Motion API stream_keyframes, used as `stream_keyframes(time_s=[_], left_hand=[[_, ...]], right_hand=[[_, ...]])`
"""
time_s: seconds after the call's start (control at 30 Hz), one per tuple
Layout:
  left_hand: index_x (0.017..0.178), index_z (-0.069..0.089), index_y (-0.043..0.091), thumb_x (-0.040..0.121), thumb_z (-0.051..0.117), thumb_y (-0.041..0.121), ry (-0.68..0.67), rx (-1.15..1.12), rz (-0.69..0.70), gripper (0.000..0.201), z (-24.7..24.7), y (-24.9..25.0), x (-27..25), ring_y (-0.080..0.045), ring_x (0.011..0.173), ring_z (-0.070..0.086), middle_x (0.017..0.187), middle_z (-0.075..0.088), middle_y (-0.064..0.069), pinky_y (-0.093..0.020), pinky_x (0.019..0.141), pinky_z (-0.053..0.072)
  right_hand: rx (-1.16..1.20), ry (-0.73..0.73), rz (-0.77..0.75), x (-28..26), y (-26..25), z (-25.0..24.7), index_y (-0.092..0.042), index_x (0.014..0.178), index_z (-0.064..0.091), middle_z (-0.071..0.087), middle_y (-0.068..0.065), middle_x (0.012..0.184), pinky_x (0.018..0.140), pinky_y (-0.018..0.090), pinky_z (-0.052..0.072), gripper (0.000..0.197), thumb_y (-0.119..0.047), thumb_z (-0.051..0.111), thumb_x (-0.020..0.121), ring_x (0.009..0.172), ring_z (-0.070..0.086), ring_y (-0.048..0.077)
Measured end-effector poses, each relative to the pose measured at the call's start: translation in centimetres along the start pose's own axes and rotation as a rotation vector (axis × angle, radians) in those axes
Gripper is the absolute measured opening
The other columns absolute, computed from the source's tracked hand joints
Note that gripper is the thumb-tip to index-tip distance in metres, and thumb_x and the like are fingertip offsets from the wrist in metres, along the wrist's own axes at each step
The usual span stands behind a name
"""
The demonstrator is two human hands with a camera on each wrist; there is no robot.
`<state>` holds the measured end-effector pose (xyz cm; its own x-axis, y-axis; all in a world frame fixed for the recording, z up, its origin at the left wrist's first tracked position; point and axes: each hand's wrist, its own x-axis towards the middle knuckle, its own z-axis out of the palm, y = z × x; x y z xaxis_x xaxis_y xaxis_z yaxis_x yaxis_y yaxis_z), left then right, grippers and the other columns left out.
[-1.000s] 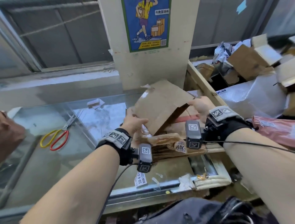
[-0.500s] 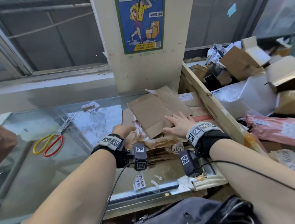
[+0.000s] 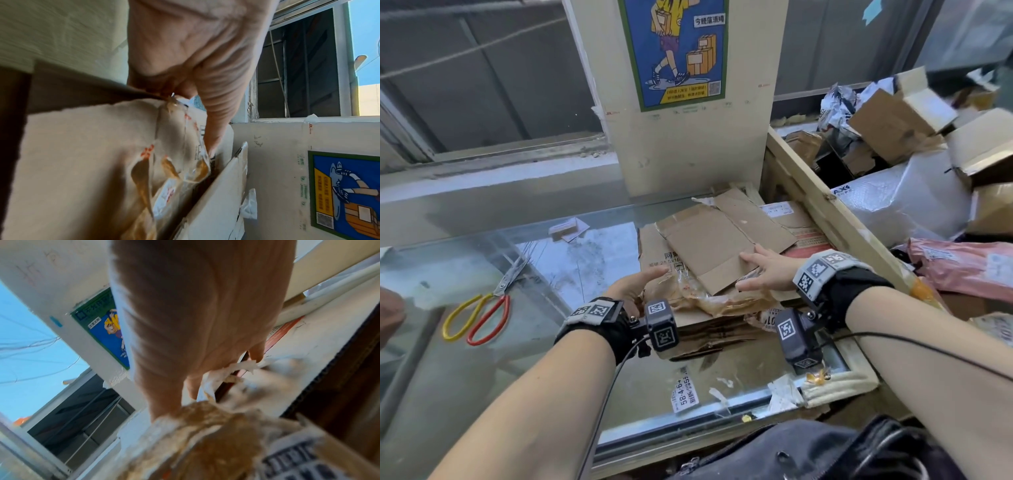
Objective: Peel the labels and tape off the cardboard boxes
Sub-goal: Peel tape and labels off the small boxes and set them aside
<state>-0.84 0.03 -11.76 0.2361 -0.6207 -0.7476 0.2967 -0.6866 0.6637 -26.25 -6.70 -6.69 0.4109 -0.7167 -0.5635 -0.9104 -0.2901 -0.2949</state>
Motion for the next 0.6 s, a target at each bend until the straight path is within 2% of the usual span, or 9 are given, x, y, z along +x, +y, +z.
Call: stream_keyframes(time_s=[0.03,0.1,0.2,0.27,0.33,0.4,0.5,0.53,0.6], left_hand=[[0.098,0.061,0.006,0.08,0.077,0.021,-0.024,-0.024,-0.011,0.029,0.2,0.1,-0.2,-0.02,0.042,0.06,0.06,0.066,-0.01,-0.024,0.041,0.049],[0.098,0.06,0.005,0.081,0.074,0.019,-0.06,-0.046,0.001,0.026,0.5,0.2,-1.0,-0.018,0.037,0.058,0.054,0.065,-0.01,-0.021,0.038,0.047],[0.117,0.062,0.002,0.076,0.075,0.014,-0.101,-0.119,0.064,0.044,0.6,0.6,-1.1,-0.016,0.053,0.067,0.071,0.071,-0.011,-0.021,0.046,0.053],[0.105,0.063,0.003,0.08,0.072,0.019,-0.158,-0.109,0.098,0.031,0.9,1.1,-1.7,-0.017,0.055,0.064,0.073,0.069,-0.01,-0.019,0.048,0.051],[0.097,0.061,0.005,0.08,0.07,0.025,-0.218,-0.097,0.131,0.028,1.1,1.7,-2.4,-0.019,0.063,0.058,0.079,0.067,-0.011,-0.025,0.057,0.047],[0.097,0.062,0.007,0.08,0.069,0.022,-0.263,-0.078,0.173,0.024,1.1,2.1,-2.8,-0.02,0.067,0.062,0.081,0.07,-0.009,-0.029,0.066,0.049],[0.107,0.064,0.006,0.076,0.069,0.015,-0.315,-0.068,0.221,0.033,0.9,3.0,-3.1,-0.023,0.075,0.069,0.088,0.072,-0.011,-0.036,0.08,0.055],[0.107,0.064,0.005,0.079,0.066,0.013,-0.333,-0.073,0.246,0.03,0.7,3.5,-3.3,-0.024,0.075,0.07,0.088,0.072,-0.012,-0.037,0.078,0.058],[0.101,0.064,0.005,0.087,0.06,0.01,-0.361,-0.092,0.31,0.015,-0.1,4.4,-3.3,-0.02,0.069,0.071,0.081,0.073,-0.01,-0.031,0.067,0.06]], right_hand=[[0.013,-0.009,-0.007,-0.2,0.1,-0.3,-0.029,0.152,0.006,-0.009,0.004,0.16,0.12,0.046,0.008,0.085,-0.059,0.052,0.087,0.148,0.0,0.022],[0.033,-0.008,-0.025,-0.5,0.3,-0.4,-0.029,0.152,0.009,-0.007,0.005,0.16,0.119,0.044,0.011,0.083,-0.054,0.055,0.088,0.148,0.004,0.022],[0.098,0.036,-0.055,-1.0,0.4,-0.2,-0.024,0.152,0.013,-0.003,0.008,0.16,0.119,0.039,0.012,0.076,-0.044,0.055,0.092,0.147,0.006,0.022],[0.194,0.058,-0.055,-1.7,0.2,-0.3,-0.022,0.152,0.013,-0.004,0.007,0.16,0.119,0.037,0.006,0.067,-0.044,0.044,0.097,0.148,0.002,0.019],[0.249,0.073,-0.049,-2.4,-0.2,-0.6,-0.017,0.152,0.014,0.001,0.003,0.161,0.117,0.032,0.003,0.057,-0.04,0.03,0.102,0.147,-0.001,0.015],[0.281,0.108,-0.044,-3.0,-0.5,-0.9,-0.012,0.151,0.017,0.006,0.002,0.16,0.115,0.029,0.005,0.052,-0.035,0.022,0.105,0.147,0.001,0.014],[0.428,0.2,-0.053,-3.5,-0.7,-1.0,-0.018,0.152,0.019,0.0,-0.004,0.16,0.116,0.031,0.003,0.052,-0.038,0.018,0.104,0.147,-0.003,0.01],[0.474,0.258,-0.072,-3.6,-0.9,-1.0,-0.018,0.152,0.018,0.0,-0.004,0.16,0.116,0.031,0.004,0.051,-0.036,0.02,0.105,0.147,-0.003,0.011],[0.54,0.387,-0.111,-3.2,-1.3,-1.1,-0.018,0.151,0.018,0.002,0.0,0.16,0.116,0.03,0.007,0.049,-0.025,0.03,0.104,0.147,0.001,0.013]])
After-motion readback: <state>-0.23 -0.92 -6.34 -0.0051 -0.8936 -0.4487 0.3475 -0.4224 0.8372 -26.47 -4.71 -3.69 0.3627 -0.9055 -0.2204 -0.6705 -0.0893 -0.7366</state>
